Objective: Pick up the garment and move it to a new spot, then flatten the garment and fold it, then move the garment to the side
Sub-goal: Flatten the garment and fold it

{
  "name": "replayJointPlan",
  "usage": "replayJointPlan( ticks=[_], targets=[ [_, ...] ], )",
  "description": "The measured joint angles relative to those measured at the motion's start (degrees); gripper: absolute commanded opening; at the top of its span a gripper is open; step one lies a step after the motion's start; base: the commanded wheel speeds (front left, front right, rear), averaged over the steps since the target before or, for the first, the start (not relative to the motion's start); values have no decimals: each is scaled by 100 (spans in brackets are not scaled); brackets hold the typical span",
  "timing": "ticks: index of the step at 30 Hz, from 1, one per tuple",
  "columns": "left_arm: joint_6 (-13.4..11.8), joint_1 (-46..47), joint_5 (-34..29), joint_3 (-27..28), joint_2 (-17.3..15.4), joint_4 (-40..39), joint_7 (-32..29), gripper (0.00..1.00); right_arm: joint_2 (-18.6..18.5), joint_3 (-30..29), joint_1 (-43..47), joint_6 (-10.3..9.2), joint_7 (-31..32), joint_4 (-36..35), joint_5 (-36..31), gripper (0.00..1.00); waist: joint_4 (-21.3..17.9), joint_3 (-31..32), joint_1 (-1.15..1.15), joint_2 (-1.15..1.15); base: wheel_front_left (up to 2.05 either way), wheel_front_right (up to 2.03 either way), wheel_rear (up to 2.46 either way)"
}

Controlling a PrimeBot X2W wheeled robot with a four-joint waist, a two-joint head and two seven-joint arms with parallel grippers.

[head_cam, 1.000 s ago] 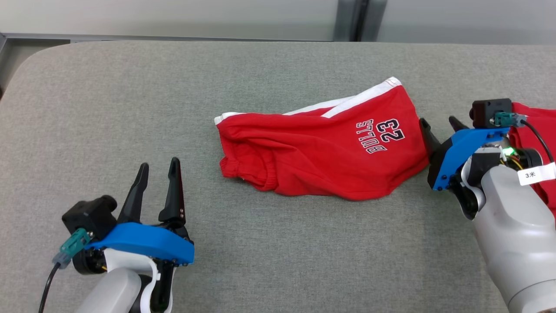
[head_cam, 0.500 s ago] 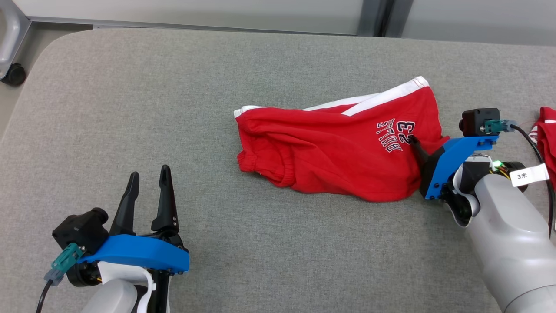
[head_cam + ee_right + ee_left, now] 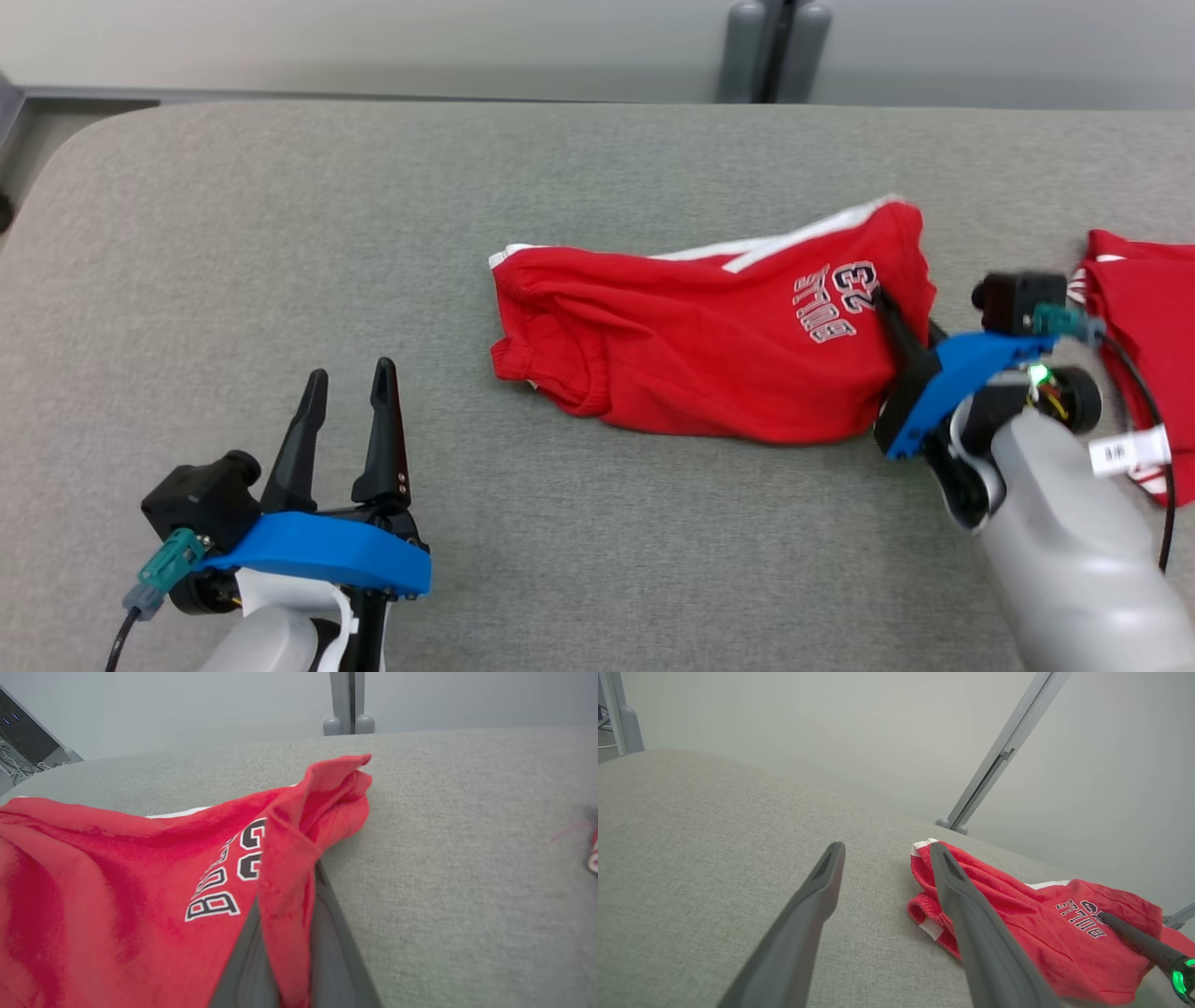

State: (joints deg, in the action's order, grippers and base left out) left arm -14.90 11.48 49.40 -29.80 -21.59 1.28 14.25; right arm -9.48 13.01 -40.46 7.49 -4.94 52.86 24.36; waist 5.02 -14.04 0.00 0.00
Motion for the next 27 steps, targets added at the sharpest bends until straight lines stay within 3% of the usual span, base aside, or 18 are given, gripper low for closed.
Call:
replayJointPlan(
  ticks=[7, 13, 21, 25, 27],
  targets=[
    [21, -101, 1, -41, 58, 26, 5, 100, 31, -325, 1206, 0, -320, -879, 201, 0, -322, 150, 0, 0, 0, 0, 0],
    [26, -146, -21, -48, 102, 42, 24, 100, 137, -856, 1831, 0, -157, -1624, -26, 0, -411, 183, 0, 0, 0, 0, 0],
    [36, -140, -174, -78, 70, 118, 46, 100, 339, -1257, 1836, 0, 347, -2424, -722, 0, -131, 237, 0, 0, 0, 0, 0],
    [32, -142, -213, -74, 58, 177, 48, 100, 421, -1129, 1591, 0, 557, -2698, -991, 0, 18, 267, 0, 0, 0, 0, 0],
    [29, -149, -245, -53, 57, 231, 49, 100, 514, -782, 1310, 0, 834, -2869, -1129, 0, 170, 289, 0, 0, 0, 0, 0]
  ],
)
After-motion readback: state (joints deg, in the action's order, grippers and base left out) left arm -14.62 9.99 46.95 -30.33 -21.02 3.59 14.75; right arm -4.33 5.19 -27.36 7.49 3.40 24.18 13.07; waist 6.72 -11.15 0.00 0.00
